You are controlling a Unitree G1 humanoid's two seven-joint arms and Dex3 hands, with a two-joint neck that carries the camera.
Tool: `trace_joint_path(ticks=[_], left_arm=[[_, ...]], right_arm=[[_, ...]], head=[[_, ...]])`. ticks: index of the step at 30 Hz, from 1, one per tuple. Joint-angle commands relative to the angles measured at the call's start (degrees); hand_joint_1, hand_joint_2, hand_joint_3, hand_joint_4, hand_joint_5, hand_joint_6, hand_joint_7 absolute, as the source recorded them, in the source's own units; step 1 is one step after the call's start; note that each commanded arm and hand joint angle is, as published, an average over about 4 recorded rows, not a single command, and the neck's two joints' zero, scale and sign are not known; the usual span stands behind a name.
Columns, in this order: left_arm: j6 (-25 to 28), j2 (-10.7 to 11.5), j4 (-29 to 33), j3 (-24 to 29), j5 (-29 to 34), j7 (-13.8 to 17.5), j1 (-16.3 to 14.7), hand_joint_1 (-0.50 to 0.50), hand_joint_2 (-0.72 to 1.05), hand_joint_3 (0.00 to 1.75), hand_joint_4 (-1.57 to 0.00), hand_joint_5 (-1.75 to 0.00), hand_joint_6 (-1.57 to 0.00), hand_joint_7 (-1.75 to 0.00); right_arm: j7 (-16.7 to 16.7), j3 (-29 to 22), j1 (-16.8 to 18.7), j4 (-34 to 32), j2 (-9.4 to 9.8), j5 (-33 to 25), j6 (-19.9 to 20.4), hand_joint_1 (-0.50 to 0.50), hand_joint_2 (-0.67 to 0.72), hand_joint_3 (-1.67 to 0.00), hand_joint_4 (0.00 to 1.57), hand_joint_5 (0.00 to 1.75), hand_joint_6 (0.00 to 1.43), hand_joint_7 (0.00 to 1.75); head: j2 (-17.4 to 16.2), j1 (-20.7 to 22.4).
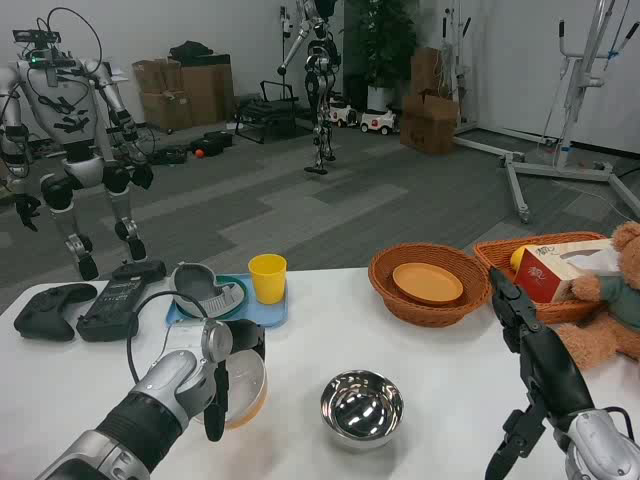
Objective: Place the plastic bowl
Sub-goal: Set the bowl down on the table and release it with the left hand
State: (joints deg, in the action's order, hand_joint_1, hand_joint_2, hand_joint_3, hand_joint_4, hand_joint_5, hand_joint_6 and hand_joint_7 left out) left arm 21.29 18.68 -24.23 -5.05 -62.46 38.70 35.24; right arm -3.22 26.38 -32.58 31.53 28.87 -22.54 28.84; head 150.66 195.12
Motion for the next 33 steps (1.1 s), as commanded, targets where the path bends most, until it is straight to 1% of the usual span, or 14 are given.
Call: trace_joint_path(ticks=[1, 3, 6, 8, 10, 12, 18, 20, 24, 25, 26, 27, 29, 33], left_arm=[[0.2, 2.8, 20.8, 4.8, -3.4, 6.9, -10.1, -0.50, 0.78, 1.75, -1.45, -1.75, -0.94, -1.54], [0.2, 2.8, 20.8, 4.7, -3.4, 6.9, -10.1, -0.50, 0.78, 1.75, -1.46, -1.75, -0.94, -1.54], [0.2, 2.9, 20.7, 4.8, -3.4, 6.9, -9.9, -0.50, 0.78, 1.75, -1.46, -1.75, -0.94, -1.54], [0.1, 2.9, 20.7, 4.8, -3.4, 6.9, -9.8, -0.50, 0.83, 1.75, -1.46, -1.75, -0.94, -1.54], [0.1, 2.9, 20.7, 4.7, -3.4, 6.9, -9.7, -0.50, 0.83, 1.75, -1.44, -1.75, -0.94, -1.54], [0.1, 2.9, 20.7, 4.7, -3.4, 6.9, -9.7, -0.50, 0.78, 1.75, -1.44, -1.75, -0.94, -1.54], [0.1, 2.8, 20.7, 4.7, -3.4, 6.9, -9.7, -0.50, 0.78, 1.75, -1.46, -1.75, -0.94, -1.54], [0.1, 2.8, 20.7, 4.7, -3.4, 6.9, -9.7, -0.50, 0.83, 1.75, -1.46, -1.75, -0.94, -1.54], [0.0, 2.6, 18.6, 5.6, -5.3, 6.9, -9.5, -0.50, 0.80, 1.75, -1.42, -1.75, -0.94, -1.54], [-0.1, 2.5, 17.9, 6.1, -6.0, 6.8, -9.4, -0.50, 0.83, 1.75, -1.42, -1.75, -0.92, -1.54], [-0.6, 2.0, 16.7, 7.1, -7.0, 6.7, -9.2, -0.50, 0.85, 1.75, -1.42, -1.75, -0.91, -1.54], [-1.1, 1.5, 15.7, 7.9, -7.7, 6.6, -9.1, -0.50, 0.83, 1.75, -1.42, -1.75, -0.90, -1.54], [-2.8, 0.1, 13.4, 9.7, -8.9, 6.1, -9.0, -0.50, 0.85, 1.75, -1.39, -1.75, -0.86, -1.55], [-6.4, -3.1, 7.1, 13.4, -11.1, 5.2, -8.1, -0.50, 0.87, 1.75, -1.30, -1.75, -0.62, -1.61]], right_arm=[[0.6, -0.9, 2.5, -1.9, 0.57, -2.5, -0.5, -0.46, 0.66, 0.00, 0.26, 0.00, 0.00, 0.07], [0.5, -1.0, 2.5, -1.8, 0.57, -2.6, -0.6, -0.46, 0.66, 0.00, 0.26, 0.00, 0.00, 0.07], [0.5, -1.0, 2.5, -1.7, 0.57, -2.6, -0.6, -0.46, 0.66, 0.00, 0.26, 0.00, 0.00, 0.07], [0.5, -1.0, 2.5, -1.6, 0.57, -2.6, -0.6, -0.46, 0.66, 0.00, 0.26, 0.00, 0.00, 0.07], [0.5, -1.0, 2.4, -1.6, 0.57, -2.5, -0.6, -0.46, 0.66, 0.00, 0.26, 0.00, 0.00, 0.07], [0.5, -1.0, 2.4, -1.6, 0.57, -2.5, -0.6, -0.46, 0.66, 0.00, 0.26, 0.00, 0.00, 0.07], [0.6, -1.0, 2.3, -1.6, 0.57, -2.5, -0.6, -0.46, 0.66, 0.00, 0.26, 0.00, 0.00, 0.07], [0.6, -1.0, 2.4, -1.5, 0.57, -2.5, -0.6, -0.46, 0.66, 0.00, 0.26, 0.00, 0.00, 0.07], [0.6, -1.0, 2.4, -1.5, 0.66, -2.6, -0.6, -0.46, 0.66, 0.00, 0.26, 0.00, 0.00, 0.07], [0.6, -1.0, 2.4, -1.5, 0.66, -2.6, -0.6, -0.46, 0.66, 0.00, 0.26, 0.00, 0.00, 0.07], [0.6, -1.0, 2.4, -1.5, 0.66, -2.6, -0.6, -0.46, 0.66, 0.00, 0.26, 0.00, 0.00, 0.07], [0.6, -1.0, 2.4, -1.5, 0.66, -2.6, -0.6, -0.46, 0.66, 0.00, 0.26, 0.00, 0.00, 0.07], [0.6, -1.0, 2.4, -1.5, 0.66, -2.7, -0.6, -0.46, 0.66, 0.00, 0.26, 0.00, 0.00, 0.07], [0.6, -0.9, 2.4, -1.6, 0.75, -2.9, -0.6, -0.45, 0.66, 0.00, 0.26, 0.00, 0.00, 0.07]], head=[[-3.7, 3.1], [-2.3, 1.8], [-2.3, 1.7], [-2.3, 1.7], [-2.4, 1.7], [-2.4, 1.8], [-2.3, 1.8], [-2.3, 1.9], [-2.6, 2.1], [-2.6, 2.2], [-2.6, 2.2], [-2.5, 2.1], [-2.5, 1.7], [-2.9, 2.5]])
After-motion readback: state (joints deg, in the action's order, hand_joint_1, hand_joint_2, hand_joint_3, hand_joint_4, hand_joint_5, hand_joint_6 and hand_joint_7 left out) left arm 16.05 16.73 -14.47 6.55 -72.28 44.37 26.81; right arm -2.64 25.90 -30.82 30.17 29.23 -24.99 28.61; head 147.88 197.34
